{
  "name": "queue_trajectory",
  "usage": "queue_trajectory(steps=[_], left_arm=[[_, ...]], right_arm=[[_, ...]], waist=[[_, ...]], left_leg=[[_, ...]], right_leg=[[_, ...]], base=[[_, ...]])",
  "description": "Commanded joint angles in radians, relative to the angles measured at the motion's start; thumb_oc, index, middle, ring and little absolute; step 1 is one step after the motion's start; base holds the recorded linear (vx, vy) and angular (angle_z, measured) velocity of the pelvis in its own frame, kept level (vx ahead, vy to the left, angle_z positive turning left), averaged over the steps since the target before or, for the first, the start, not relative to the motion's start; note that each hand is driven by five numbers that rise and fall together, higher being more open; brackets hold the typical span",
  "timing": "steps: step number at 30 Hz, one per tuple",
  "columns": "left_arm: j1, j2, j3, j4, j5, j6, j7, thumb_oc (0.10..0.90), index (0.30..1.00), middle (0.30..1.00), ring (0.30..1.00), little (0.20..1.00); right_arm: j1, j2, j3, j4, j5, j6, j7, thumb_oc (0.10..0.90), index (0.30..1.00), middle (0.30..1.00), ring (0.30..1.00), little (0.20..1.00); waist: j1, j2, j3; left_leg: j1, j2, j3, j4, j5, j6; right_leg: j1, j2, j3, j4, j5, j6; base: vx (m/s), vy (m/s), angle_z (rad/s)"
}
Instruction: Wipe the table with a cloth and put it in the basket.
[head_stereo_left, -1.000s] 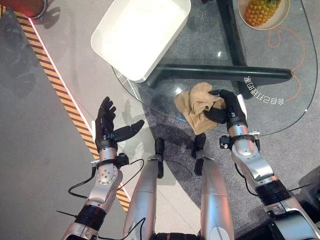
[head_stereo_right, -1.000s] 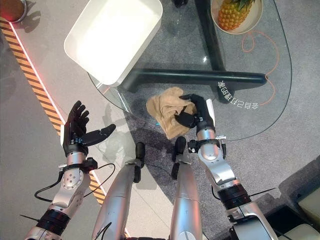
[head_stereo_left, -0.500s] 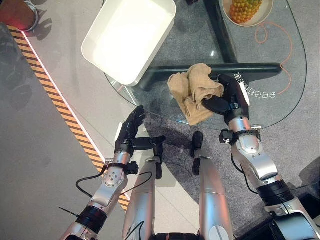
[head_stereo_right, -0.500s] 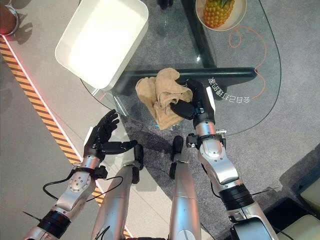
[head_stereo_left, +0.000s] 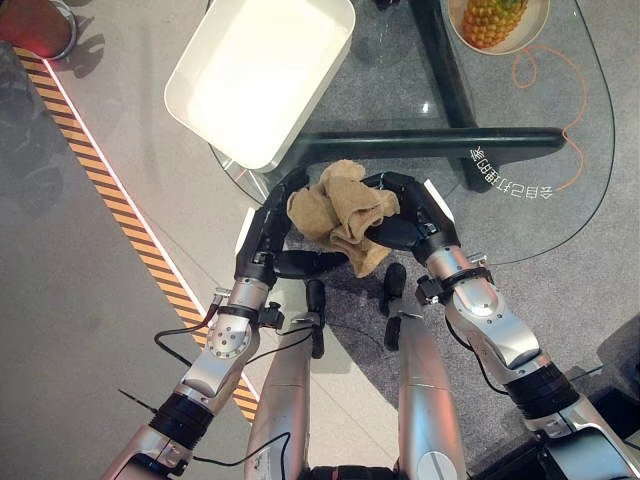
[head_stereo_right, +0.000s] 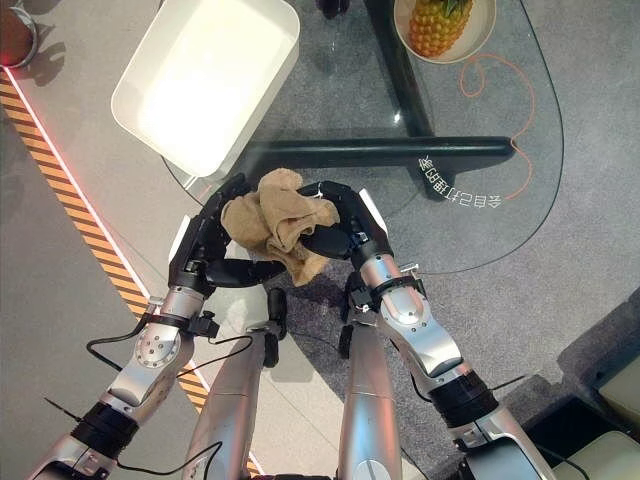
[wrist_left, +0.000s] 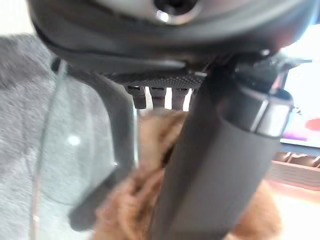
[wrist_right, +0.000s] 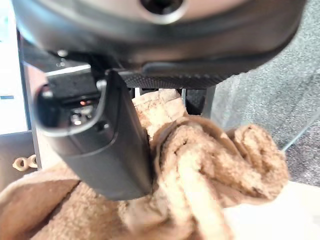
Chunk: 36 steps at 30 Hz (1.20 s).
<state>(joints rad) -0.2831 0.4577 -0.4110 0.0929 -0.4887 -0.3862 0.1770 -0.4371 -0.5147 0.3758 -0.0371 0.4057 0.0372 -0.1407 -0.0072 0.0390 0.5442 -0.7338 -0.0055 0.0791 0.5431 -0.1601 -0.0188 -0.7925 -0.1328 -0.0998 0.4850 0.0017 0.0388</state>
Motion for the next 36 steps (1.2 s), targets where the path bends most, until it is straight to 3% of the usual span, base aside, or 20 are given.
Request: queue_trajectory(steps=[1, 6, 12, 24, 32, 36], left_arm=[[0.009, 0.005, 0.042, -0.222, -0.037, -0.081, -0.039, 0.800, 0.900, 0.900, 0.900, 0.900], [-0.003, -0.004, 0.039, -0.226, -0.028, -0.046, -0.033, 0.800, 0.900, 0.900, 0.900, 0.900], [-0.006, 0.004, 0.032, -0.191, -0.030, -0.013, -0.052, 0.800, 0.900, 0.900, 0.900, 0.900], [-0.014, 0.020, 0.010, -0.148, -0.065, -0.013, -0.105, 0.800, 0.900, 0.900, 0.900, 0.900], [-0.036, 0.044, -0.007, -0.141, 0.014, -0.035, -0.064, 0.800, 0.900, 0.900, 0.900, 0.900], [-0.048, 0.057, -0.011, -0.143, 0.048, -0.057, -0.028, 0.800, 0.900, 0.900, 0.900, 0.900]], right_arm=[[-0.056, 0.007, 0.007, -0.238, 0.031, -0.070, 0.053, 0.100, 0.300, 0.300, 0.300, 0.200], [-0.070, 0.020, 0.026, -0.245, 0.145, -0.059, 0.119, 0.100, 0.300, 0.300, 0.300, 0.200], [-0.087, 0.044, 0.048, -0.260, 0.283, -0.070, 0.284, 0.100, 0.300, 0.300, 0.300, 0.200], [-0.123, 0.026, 0.111, -0.253, 0.348, -0.017, 0.509, 0.100, 0.300, 0.300, 0.300, 0.200], [-0.133, 0.006, 0.133, -0.217, 0.335, -0.014, 0.480, 0.100, 0.300, 0.300, 0.300, 0.200], [-0.124, -0.006, 0.135, -0.196, 0.274, -0.016, 0.417, 0.100, 0.300, 0.300, 0.300, 0.200]], waist=[[0.009, -0.004, -0.024], [0.013, -0.009, -0.024], [0.020, -0.016, -0.024], [0.034, -0.017, -0.024], [0.034, -0.020, -0.024], [0.031, -0.024, -0.024]], left_leg=[[0.052, -0.054, 0.068, -0.081, 0.073, 0.093], [0.058, -0.058, 0.065, -0.088, 0.077, 0.094], [0.061, -0.056, 0.063, -0.084, 0.078, 0.092], [0.062, -0.058, 0.054, -0.077, 0.080, 0.087], [0.059, -0.059, 0.052, -0.077, 0.081, 0.084], [0.057, -0.060, 0.052, -0.077, 0.083, 0.083]], right_leg=[[0.063, 0.085, -0.024, 0.014, -0.048, -0.023], [0.072, 0.086, -0.027, 0.000, -0.043, -0.024], [0.080, 0.083, -0.034, -0.005, -0.039, -0.023], [0.090, 0.073, -0.049, -0.010, -0.037, -0.024], [0.090, 0.072, -0.048, -0.015, -0.034, -0.024], [0.087, 0.074, -0.046, -0.017, -0.033, -0.023]], base=[[0.00, 0.000, 0.00], [0.00, 0.000, 0.00], [0.00, -0.011, 0.00], [0.00, -0.008, 0.00], [0.00, 0.000, 0.00], [0.00, 0.000, 0.00]])
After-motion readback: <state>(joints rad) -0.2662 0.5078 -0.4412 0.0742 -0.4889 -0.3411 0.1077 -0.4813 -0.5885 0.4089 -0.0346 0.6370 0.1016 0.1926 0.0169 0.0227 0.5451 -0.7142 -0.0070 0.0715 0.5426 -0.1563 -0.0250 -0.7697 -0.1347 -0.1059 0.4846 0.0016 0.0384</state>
